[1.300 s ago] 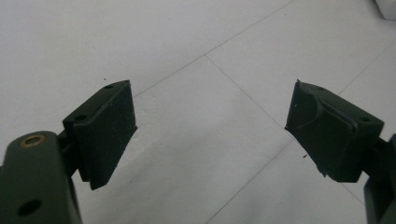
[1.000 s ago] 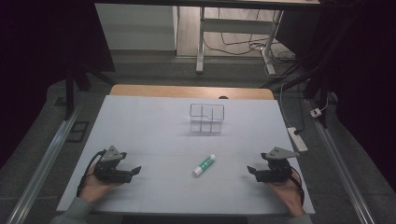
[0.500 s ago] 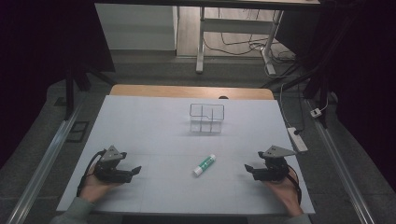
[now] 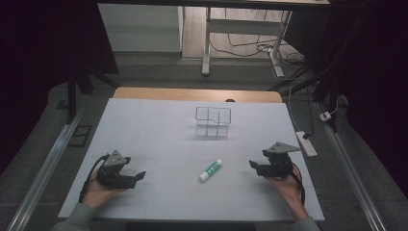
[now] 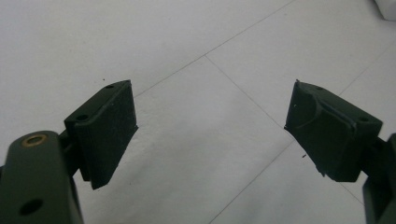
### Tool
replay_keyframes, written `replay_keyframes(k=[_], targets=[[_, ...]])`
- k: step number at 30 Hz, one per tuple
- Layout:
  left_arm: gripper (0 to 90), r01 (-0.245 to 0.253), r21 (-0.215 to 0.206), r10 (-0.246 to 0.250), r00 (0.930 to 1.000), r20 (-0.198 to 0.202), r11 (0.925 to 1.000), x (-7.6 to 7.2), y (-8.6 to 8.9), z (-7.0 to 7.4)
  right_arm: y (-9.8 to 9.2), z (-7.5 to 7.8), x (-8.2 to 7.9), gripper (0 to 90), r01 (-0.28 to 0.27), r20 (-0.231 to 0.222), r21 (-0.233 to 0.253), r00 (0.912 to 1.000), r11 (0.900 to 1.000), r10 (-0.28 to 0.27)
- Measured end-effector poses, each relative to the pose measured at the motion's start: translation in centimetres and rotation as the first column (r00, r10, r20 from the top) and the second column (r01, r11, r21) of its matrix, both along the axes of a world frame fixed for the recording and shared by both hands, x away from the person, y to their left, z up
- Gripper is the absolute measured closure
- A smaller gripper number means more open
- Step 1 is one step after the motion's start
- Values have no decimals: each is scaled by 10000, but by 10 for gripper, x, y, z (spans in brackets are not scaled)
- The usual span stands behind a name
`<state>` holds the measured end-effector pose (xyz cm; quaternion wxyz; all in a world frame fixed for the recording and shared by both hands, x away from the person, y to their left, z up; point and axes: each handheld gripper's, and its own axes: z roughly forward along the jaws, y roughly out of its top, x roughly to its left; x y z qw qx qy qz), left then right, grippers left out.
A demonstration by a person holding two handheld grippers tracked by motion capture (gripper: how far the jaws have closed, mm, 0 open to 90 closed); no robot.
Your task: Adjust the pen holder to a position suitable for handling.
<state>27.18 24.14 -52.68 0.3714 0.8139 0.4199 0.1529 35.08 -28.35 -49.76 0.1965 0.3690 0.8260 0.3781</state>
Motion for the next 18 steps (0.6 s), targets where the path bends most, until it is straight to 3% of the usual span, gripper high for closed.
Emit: replay_keyframes(k=[18], targets=[[157,66,3,-66,10000,30,10000,0,0,0,26,5,43,343,367,-56,332,9993,9988,-365]])
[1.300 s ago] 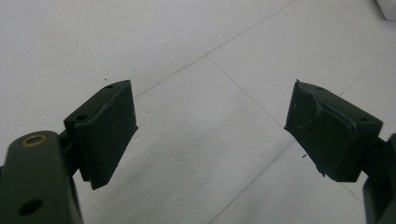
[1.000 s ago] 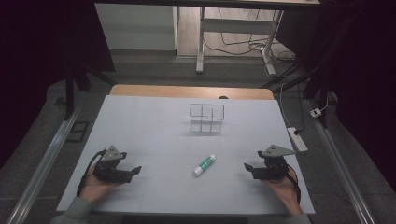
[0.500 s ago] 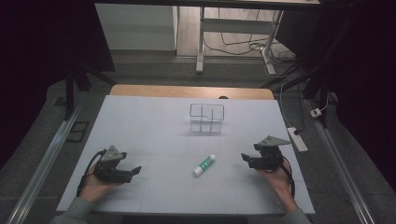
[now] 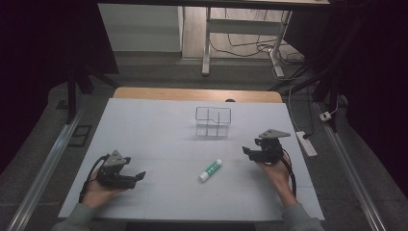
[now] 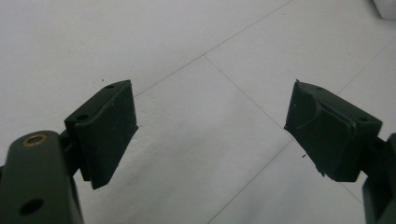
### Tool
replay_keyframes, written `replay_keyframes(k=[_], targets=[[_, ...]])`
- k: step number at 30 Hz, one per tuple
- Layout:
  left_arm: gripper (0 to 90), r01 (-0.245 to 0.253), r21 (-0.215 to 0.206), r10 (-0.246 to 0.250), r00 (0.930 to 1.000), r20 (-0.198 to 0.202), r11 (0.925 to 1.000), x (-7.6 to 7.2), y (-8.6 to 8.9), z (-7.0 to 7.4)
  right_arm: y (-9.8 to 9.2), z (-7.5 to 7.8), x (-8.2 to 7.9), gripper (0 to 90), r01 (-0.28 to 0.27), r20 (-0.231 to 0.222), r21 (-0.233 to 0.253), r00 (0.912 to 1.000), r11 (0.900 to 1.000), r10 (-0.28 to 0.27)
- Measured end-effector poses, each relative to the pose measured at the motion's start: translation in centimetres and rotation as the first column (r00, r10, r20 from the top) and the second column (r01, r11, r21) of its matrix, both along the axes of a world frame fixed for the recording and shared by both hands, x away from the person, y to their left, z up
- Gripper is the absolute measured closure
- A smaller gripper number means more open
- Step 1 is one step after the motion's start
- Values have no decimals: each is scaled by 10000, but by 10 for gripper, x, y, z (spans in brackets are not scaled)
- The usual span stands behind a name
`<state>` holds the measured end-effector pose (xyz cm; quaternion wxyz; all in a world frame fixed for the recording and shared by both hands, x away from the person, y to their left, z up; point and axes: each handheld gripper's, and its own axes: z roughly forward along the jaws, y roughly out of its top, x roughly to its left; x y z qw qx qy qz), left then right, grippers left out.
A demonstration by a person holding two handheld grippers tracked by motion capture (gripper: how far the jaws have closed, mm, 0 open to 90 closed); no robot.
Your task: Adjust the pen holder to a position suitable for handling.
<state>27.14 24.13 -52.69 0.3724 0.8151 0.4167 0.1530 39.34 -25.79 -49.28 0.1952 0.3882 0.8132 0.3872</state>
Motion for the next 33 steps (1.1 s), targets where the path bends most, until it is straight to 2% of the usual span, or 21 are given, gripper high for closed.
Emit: replay_keyframes(k=[3,9,13,15,17,18,19,23,28,33], targets=[[157,2,8,-2,10000,4,10000,0,0,0,5,0,7,377,64,49,-10,10000,10000,-64],[159,14,12,-14,10000,-2,10000,0,-1,0,10,-2,21,461,23,-168,32,9999,10000,-22],[158,37,50,-37,10000,-25,10000,0,-1,-1,13,-2,28,560,92,-44,-32,9999,10000,-92],[159,36,66,-36,10000,-31,10000,0,-1,-1,14,-1,36,670,166,-97,-41,9998,9999,-167],[158,38,74,-38,10000,-35,10000,0,-2,-1,14,-1,38,704,208,-31,-6,9998,9998,-208],[159,37,68,-37,10000,-29,10000,0,-2,-1,15,-1,42,755,266,85,30,9996,9996,-266],[159,40,68,-40,10000,-27,10000,0,-2,-1,15,-1,42,755,266,85,30,9996,9996,-266],[159,44,77,-43,10000,-49,10000,0,-2,-1,18,-3,51,874,205,-136,99,9997,9997,-204],[159,59,99,-59,10000,-48,9999,0,-2,-1,28,-3,61,888,98,-136,27,9999,9999,-97],[160,77,128,-77,10000,-30,9999,0,-2,-1,36,-2,73,888,81,-94,227,9999,9997,-79]])
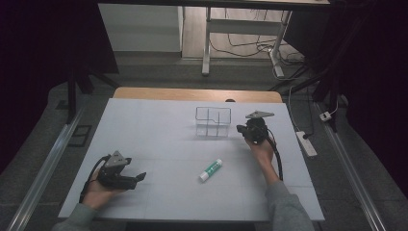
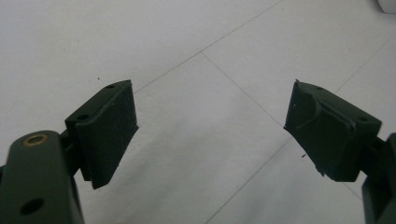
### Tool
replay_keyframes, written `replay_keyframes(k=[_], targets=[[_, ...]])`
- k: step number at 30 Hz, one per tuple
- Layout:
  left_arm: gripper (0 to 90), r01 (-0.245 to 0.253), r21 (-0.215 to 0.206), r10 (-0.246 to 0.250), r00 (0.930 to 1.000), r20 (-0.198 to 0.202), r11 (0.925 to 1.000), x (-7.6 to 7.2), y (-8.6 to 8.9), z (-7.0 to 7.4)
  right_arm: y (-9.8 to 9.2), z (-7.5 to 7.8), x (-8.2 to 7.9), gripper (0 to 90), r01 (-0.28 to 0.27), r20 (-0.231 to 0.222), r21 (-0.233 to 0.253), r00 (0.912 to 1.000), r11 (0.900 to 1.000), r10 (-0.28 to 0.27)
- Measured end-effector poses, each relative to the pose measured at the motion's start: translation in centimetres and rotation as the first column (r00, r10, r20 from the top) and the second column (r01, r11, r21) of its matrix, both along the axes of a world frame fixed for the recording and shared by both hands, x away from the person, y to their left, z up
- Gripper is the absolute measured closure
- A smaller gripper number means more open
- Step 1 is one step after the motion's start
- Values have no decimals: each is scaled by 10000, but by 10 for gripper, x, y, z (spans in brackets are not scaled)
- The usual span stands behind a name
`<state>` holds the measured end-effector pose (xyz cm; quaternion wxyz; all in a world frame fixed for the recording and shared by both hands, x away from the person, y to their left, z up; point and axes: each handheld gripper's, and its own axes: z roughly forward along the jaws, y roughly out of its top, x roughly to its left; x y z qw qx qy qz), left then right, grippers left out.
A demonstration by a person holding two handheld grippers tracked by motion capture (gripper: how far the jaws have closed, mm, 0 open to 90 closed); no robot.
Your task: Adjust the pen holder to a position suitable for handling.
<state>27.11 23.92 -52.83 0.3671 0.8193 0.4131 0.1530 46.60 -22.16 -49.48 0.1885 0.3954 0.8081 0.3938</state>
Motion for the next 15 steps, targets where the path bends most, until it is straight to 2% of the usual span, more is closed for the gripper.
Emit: replay_keyframes(k=[4,15], targets=[[160,-16,18,16,10000,-10,10000,0,0,0,3,-1,8,888,50,28,360,10000,9993,-51],[161,-61,127,61,10000,3,9999,0,-2,-1,8,-2,20,888,-26,62,549,10000,9985,23]])
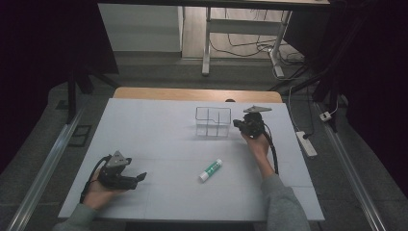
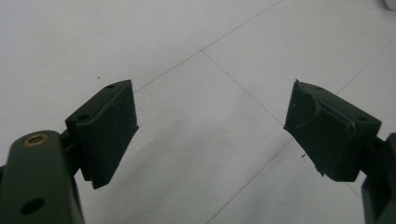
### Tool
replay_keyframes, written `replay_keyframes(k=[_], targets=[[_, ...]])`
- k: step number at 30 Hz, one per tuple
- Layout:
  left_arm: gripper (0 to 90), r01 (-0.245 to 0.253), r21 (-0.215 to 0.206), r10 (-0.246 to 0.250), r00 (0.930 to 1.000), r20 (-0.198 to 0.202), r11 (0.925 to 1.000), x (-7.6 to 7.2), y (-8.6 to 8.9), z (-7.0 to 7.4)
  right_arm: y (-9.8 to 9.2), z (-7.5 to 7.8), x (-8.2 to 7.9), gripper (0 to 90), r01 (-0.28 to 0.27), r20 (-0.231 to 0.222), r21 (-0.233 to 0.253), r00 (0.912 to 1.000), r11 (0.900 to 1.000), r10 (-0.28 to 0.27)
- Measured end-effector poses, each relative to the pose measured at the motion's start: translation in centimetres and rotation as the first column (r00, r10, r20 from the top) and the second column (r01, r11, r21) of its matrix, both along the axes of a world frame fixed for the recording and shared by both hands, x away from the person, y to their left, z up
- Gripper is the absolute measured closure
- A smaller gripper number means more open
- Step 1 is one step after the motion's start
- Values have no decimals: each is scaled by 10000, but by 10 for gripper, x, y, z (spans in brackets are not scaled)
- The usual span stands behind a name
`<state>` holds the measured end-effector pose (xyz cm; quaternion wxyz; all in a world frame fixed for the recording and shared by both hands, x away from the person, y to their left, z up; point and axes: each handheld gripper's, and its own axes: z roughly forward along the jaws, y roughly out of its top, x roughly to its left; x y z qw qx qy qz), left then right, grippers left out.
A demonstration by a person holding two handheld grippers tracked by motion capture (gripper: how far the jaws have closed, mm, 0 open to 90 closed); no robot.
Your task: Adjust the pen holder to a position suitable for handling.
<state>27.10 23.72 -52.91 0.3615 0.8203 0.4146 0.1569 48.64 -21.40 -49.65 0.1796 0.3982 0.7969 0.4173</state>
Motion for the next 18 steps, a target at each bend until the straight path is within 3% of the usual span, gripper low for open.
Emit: replay_keyframes(k=[18], targets=[[161,43,-24,-43,10000,-35,10000,0,2,-1,16,-3,3,888,-240,-105,-367,9997,9990,236]])
